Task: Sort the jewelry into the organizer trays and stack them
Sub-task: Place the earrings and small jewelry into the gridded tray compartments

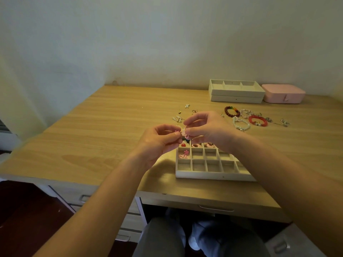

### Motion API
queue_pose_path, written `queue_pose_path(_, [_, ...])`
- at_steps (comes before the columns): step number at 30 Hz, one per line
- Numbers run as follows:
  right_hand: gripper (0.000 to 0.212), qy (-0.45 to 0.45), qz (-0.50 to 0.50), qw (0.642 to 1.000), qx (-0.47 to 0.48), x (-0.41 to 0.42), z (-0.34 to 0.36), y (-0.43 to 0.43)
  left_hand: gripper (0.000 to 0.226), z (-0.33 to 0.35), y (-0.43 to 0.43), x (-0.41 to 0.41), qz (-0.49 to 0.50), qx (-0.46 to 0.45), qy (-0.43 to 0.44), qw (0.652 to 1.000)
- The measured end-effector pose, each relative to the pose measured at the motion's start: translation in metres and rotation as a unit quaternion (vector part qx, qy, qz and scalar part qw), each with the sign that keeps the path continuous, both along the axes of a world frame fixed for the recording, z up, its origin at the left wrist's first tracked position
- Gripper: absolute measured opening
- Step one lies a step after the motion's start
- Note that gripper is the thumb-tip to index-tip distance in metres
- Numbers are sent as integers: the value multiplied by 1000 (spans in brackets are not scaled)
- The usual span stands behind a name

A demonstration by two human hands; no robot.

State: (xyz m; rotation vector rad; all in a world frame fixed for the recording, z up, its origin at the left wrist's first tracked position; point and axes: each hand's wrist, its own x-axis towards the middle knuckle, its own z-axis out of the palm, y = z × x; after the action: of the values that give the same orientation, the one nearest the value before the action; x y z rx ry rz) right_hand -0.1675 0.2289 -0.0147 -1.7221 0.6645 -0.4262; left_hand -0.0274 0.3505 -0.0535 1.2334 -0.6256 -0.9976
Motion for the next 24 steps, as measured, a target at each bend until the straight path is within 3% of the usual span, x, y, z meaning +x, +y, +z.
queue_pose_path(8, [15,43,13,998,-37,-2,-7,-4,11,2,-1,3,40,36,-186,981])
queue_pose_path(14, [15,125,19,972,-198,1,-15,-4,13,-3,-4,5,14,98,-332,938])
queue_pose_path(24, [23,161,18,957,-242,7,-22,1,26,-8,-9,8,26,110,-464,878])
